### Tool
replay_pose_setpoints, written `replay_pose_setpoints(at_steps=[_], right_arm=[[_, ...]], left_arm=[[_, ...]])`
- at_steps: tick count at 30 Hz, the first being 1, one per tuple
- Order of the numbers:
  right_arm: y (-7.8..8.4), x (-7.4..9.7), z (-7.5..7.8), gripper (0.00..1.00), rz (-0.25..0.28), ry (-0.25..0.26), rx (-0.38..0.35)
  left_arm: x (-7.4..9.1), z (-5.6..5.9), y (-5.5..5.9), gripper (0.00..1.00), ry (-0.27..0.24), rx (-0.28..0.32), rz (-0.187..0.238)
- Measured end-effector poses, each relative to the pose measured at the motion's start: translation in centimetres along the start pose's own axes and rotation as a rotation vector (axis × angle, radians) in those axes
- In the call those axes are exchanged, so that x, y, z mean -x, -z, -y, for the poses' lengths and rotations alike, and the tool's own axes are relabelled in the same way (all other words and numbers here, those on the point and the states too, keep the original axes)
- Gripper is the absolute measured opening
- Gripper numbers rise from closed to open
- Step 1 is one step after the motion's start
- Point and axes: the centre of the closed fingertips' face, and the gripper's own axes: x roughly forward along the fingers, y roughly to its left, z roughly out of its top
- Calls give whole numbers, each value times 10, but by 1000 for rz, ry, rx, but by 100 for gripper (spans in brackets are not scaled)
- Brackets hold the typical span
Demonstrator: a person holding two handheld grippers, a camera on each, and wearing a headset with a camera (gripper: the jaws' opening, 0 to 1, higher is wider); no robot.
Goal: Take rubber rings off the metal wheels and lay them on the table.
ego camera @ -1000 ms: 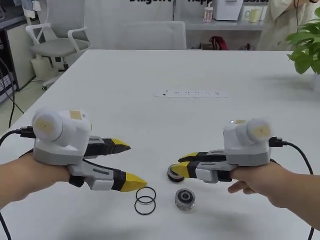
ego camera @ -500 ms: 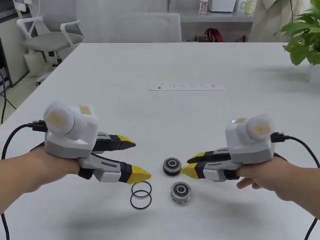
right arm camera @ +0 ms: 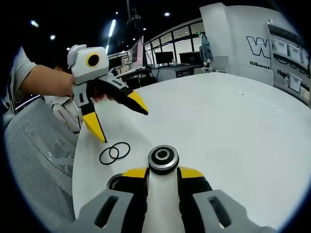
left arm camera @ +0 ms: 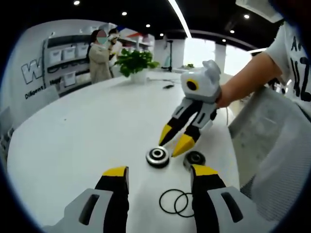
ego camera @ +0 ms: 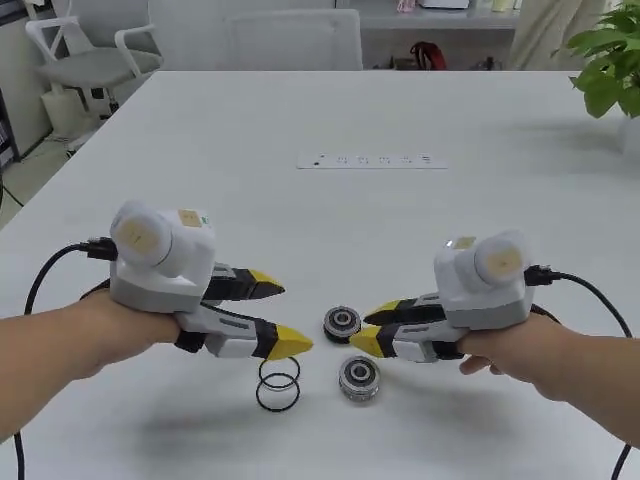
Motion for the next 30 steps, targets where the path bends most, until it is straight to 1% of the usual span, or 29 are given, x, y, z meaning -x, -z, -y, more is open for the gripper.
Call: replay_pose_setpoints(at_steps=[1, 7, 10, 15, 20, 23, 25, 27, 30], right_arm=[[0, -1, 0, 20, 1, 2, 5], [2, -5, 0, 20, -8, -2, 39], [2, -5, 0, 20, -4, -1, 37], [2, -4, 0, 20, 4, -2, 37], [2, -4, 1, 20, 11, 0, 31], [2, -3, 1, 20, 14, 3, 28], [2, -3, 1, 20, 14, 2, 27], [2, -4, 1, 20, 15, 1, 26], [1, -4, 0, 20, 18, 0, 24]], left_arm=[[-3, -2, 0, 51, 2, -2, -2], [-15, -1, -3, 48, 12, -7, -6], [-23, 0, -5, 47, 19, -5, -3], [-34, 3, -6, 42, 33, -9, -10], [-43, 1, -6, 37, 39, -1, -15], [-47, -1, -5, 34, 34, 10, -20], [-50, -1, -4, 31, 31, 18, -24], [-52, 1, -4, 29, 29, 19, -27], [-55, 1, -2, 26, 26, 15, -38]])
